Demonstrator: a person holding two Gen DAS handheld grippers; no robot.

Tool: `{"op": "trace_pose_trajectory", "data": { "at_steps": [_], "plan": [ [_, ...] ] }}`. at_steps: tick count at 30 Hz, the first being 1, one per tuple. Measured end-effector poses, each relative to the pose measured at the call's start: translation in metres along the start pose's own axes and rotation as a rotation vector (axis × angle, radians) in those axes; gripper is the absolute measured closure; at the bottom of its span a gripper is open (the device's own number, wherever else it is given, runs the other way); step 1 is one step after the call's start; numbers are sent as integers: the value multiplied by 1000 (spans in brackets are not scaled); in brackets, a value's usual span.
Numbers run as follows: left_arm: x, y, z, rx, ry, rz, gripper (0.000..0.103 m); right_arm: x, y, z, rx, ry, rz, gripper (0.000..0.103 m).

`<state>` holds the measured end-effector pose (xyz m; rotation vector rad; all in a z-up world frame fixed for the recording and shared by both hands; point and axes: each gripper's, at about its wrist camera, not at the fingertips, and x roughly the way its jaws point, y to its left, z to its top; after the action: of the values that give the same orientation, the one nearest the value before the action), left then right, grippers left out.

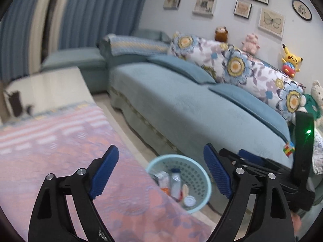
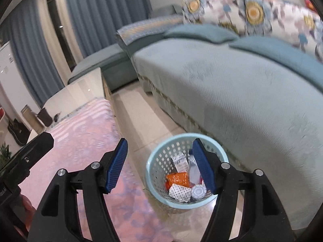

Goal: Collect trash

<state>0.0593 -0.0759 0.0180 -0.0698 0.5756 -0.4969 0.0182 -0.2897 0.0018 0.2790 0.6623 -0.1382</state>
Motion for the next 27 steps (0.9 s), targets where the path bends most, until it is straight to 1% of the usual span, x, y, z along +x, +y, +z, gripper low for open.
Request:
{"op": "trace_pose_trajectory", "data": {
  "at_steps": [2, 6, 9, 12, 14, 16, 17, 20, 22, 25, 27],
  "plan": [
    [-24, -3, 0, 6, -34, 47, 18, -15, 8, 0, -19, -28, -16, 40],
    [-60, -7, -2, 6, -95, 111, 18, -49, 23, -5, -43, -95, -65, 40],
    [-81, -12, -6, 17, -141, 146, 16, -73, 32, -13, -84, -159, -118, 40],
    [-96, -20, -12, 30, -190, 183, 14, -91, 37, -21, -100, -211, -129, 40],
    [-103, -24, -16, 30, -213, 209, 14, -100, 38, -27, -102, -243, -135, 40],
    [-108, -26, -22, 28, -237, 212, 13, -108, 40, -32, -117, -283, -140, 40],
    [-109, -27, -24, 22, -241, 217, 13, -111, 42, -35, -131, -304, -163, 40],
    [-110, -26, -31, 15, -263, 226, 12, -118, 45, -40, -147, -338, -175, 40],
    [-110, -22, -35, -8, -279, 233, 12, -119, 45, -43, -149, -342, -174, 40],
    [-106, -18, -42, -37, -283, 250, 12, -114, 46, -50, -166, -334, -188, 40],
    [-102, -17, -43, -40, -270, 250, 12, -111, 45, -51, -169, -322, -193, 40]
  ]
}}
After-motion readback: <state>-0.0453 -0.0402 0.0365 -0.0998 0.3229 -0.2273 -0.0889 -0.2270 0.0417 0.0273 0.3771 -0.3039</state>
